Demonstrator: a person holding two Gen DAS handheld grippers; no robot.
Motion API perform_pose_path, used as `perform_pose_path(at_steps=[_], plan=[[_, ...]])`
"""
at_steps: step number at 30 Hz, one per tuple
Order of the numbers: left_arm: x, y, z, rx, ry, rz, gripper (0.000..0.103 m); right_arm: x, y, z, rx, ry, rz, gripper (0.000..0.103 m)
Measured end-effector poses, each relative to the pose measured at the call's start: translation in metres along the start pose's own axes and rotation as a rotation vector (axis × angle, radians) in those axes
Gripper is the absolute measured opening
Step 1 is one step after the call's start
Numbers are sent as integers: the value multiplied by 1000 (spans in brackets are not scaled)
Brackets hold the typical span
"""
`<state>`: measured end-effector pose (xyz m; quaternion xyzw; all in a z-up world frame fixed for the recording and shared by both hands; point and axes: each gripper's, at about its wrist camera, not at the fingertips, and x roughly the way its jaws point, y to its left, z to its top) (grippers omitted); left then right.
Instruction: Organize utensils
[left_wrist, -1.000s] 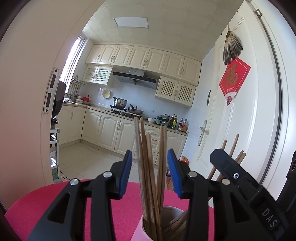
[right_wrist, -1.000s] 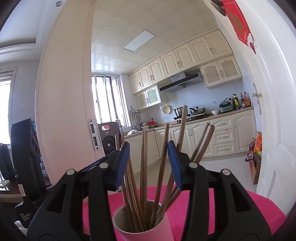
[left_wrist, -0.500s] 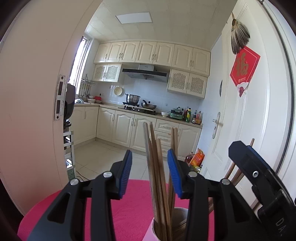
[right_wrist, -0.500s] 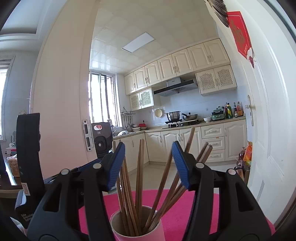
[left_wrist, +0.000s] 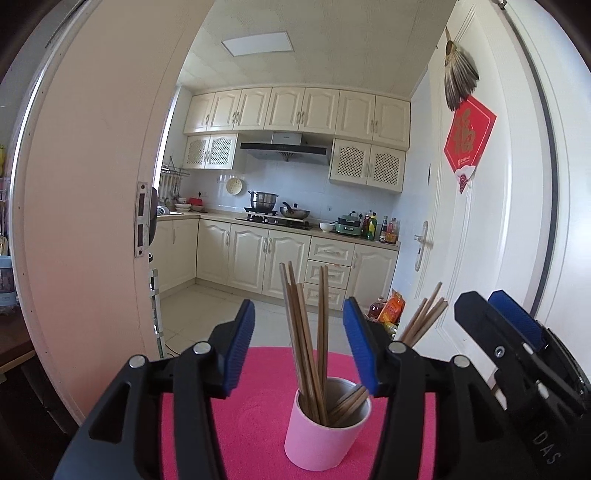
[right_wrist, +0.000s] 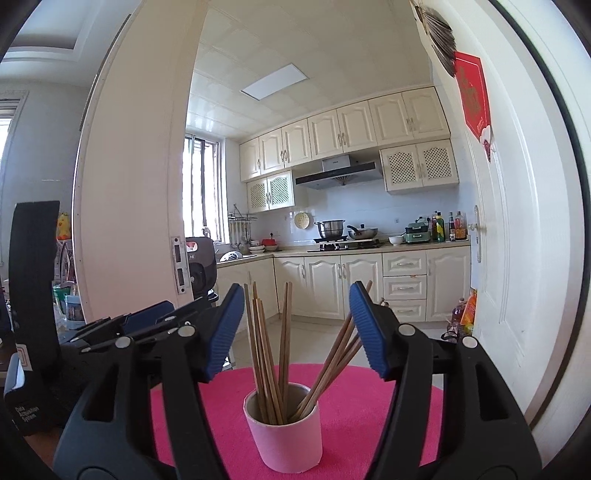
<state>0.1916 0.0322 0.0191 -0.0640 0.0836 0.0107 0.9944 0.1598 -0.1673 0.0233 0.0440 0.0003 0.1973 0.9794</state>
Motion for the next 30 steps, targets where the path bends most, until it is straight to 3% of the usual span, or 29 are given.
perform_pose_path(at_steps=[10, 17, 30], plan=[[-75, -15, 5, 39, -21, -3, 55, -61, 16, 9, 2, 4, -39, 64], [-118, -20, 0, 70, -14, -4, 58, -93, 23, 8, 23, 32, -56, 72], [-153, -32, -4, 113, -6, -14, 63, -127, 22, 5, 49, 51, -122, 82]])
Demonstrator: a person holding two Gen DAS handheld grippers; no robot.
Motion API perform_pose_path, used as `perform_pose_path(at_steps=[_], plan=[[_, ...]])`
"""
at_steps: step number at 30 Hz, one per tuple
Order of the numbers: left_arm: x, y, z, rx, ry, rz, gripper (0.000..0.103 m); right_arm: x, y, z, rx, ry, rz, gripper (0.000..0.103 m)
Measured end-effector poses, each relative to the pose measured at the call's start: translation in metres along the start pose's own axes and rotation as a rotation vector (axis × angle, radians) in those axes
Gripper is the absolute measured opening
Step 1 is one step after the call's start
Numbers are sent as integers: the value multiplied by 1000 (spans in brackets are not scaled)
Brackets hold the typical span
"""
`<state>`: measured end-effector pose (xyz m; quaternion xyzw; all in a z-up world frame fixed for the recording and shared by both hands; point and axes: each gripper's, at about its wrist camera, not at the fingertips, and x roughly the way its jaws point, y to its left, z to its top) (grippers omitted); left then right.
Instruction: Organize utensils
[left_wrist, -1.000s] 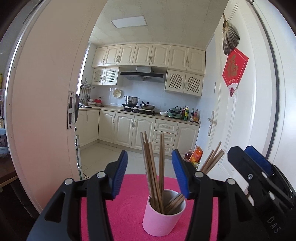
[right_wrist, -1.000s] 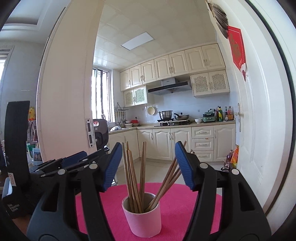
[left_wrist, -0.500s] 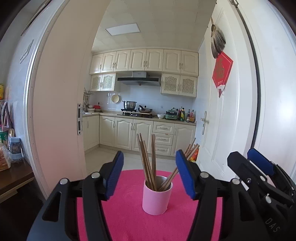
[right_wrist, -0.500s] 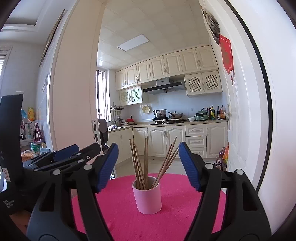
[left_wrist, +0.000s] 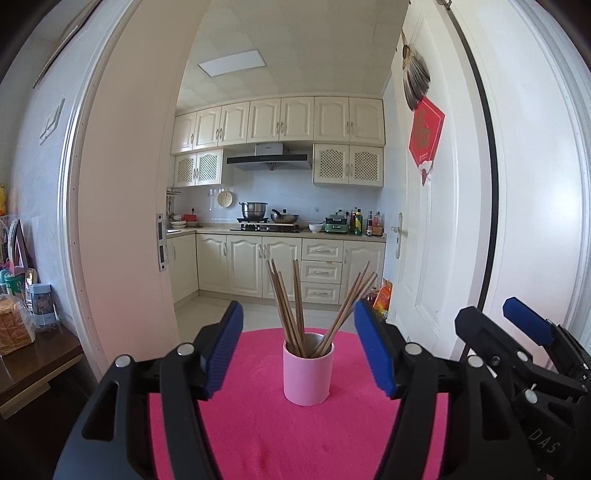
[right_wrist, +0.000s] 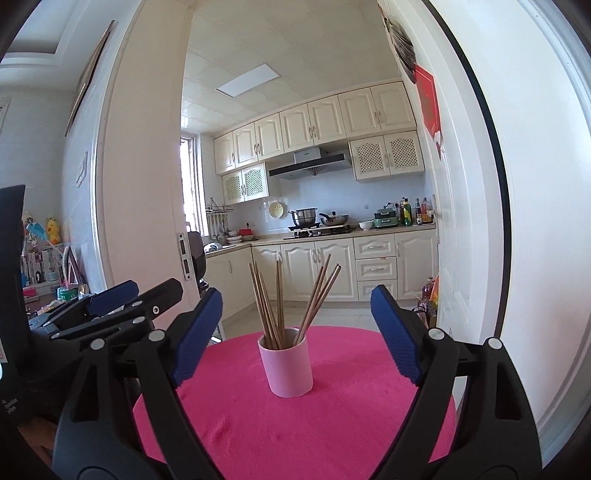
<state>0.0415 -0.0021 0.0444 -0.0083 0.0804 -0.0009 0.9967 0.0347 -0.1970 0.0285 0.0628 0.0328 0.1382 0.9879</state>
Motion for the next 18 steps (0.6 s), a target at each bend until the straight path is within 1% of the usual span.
perform_pose_path(at_steps=[6, 18], plan=[[-3, -5, -2, 22, 15, -3, 63, -5, -1, -1, -15, 4, -35, 85], [2, -13, -2, 47, 14, -1, 64, -4, -7, -2, 4, 23, -48, 85]])
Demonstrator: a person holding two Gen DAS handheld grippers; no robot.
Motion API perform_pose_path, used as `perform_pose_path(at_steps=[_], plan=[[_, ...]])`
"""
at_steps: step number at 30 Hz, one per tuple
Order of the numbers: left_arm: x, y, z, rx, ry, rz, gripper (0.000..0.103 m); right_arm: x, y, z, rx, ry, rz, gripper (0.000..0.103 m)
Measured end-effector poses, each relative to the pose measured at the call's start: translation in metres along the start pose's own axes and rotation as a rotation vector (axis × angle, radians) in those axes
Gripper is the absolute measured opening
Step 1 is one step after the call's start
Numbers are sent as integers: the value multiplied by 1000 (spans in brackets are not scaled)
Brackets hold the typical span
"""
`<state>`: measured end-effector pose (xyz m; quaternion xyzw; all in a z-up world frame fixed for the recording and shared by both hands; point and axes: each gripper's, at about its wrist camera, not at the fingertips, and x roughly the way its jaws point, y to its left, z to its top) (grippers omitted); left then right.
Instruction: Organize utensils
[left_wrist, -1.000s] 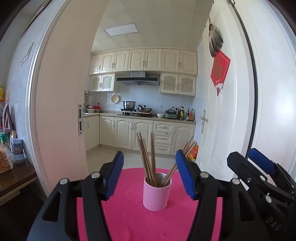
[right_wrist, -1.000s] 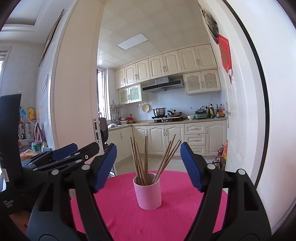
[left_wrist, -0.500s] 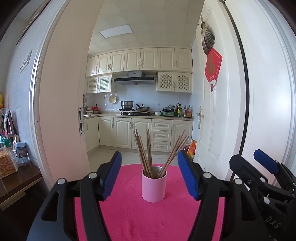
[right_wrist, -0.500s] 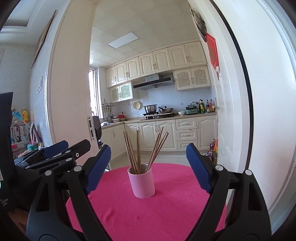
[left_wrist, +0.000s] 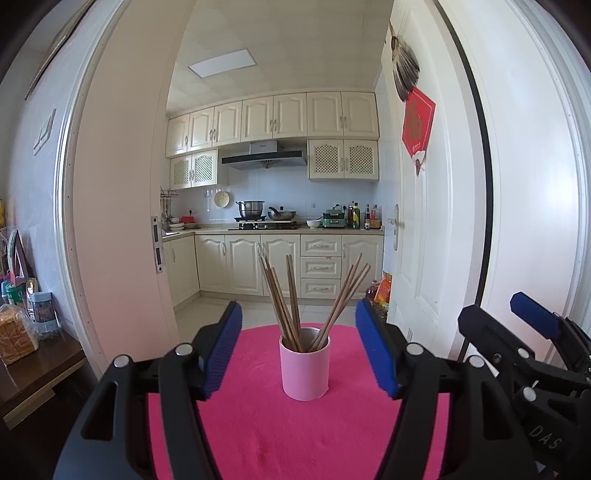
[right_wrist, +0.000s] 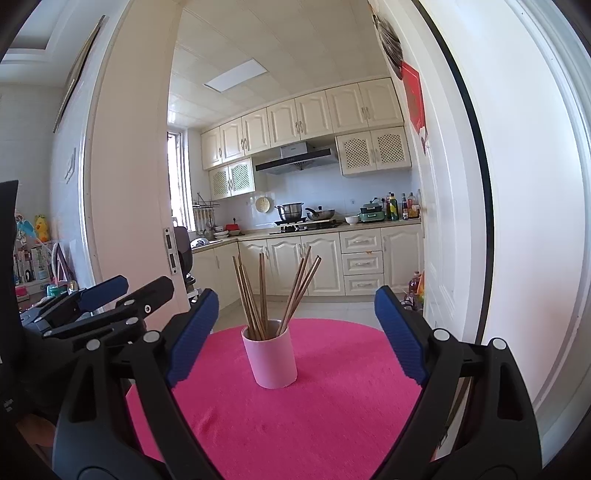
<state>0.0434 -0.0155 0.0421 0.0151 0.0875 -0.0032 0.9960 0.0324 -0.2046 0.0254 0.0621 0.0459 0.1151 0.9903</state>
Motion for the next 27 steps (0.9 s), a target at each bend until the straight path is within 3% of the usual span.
perform_pose_path(at_steps=[27], plan=[[8, -6, -3, 17, -8, 9, 64, 4, -4, -2, 13, 16, 0, 85]])
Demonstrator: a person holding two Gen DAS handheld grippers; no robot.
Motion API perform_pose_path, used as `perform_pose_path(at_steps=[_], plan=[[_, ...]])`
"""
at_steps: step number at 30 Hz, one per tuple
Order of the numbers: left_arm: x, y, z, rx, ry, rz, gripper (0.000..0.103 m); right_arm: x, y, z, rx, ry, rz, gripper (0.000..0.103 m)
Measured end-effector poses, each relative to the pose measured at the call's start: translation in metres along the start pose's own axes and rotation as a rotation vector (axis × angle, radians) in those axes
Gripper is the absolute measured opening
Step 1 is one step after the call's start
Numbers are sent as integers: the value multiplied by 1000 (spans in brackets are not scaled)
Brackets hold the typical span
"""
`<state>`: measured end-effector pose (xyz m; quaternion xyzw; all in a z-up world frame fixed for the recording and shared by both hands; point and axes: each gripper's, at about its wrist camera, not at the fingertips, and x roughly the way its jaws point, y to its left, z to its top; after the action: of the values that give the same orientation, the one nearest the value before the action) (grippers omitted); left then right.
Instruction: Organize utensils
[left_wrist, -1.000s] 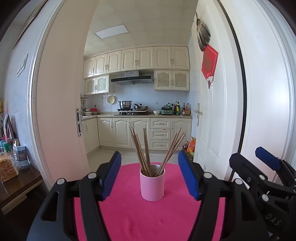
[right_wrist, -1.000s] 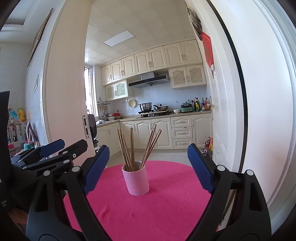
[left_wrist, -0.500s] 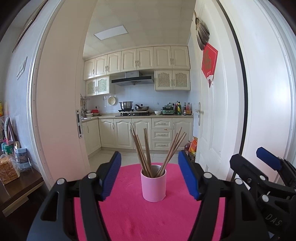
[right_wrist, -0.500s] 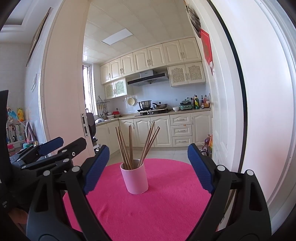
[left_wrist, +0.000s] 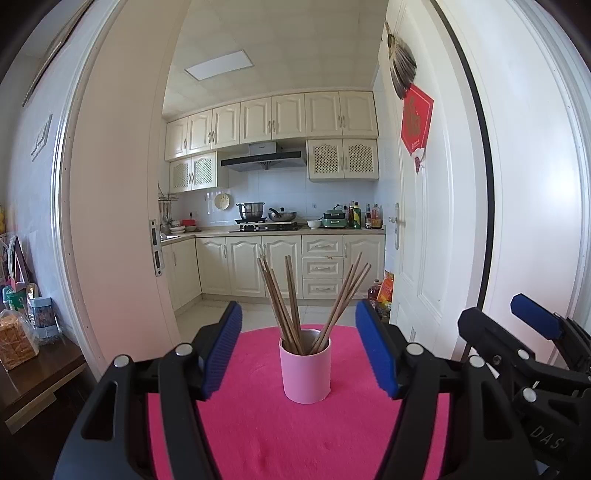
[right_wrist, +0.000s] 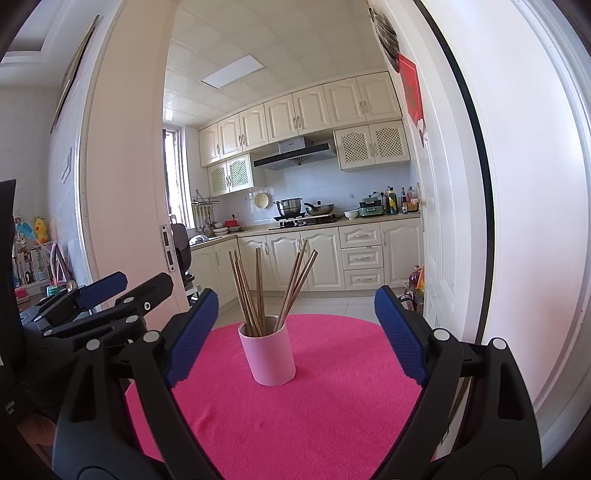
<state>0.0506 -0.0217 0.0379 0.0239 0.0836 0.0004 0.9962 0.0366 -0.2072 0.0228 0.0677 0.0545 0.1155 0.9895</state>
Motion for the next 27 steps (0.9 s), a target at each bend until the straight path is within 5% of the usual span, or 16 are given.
perform_pose_path(at_steps=[27], plan=[[5, -2, -1, 9, 14, 0, 64, 5, -2, -4, 12, 12, -4, 85]])
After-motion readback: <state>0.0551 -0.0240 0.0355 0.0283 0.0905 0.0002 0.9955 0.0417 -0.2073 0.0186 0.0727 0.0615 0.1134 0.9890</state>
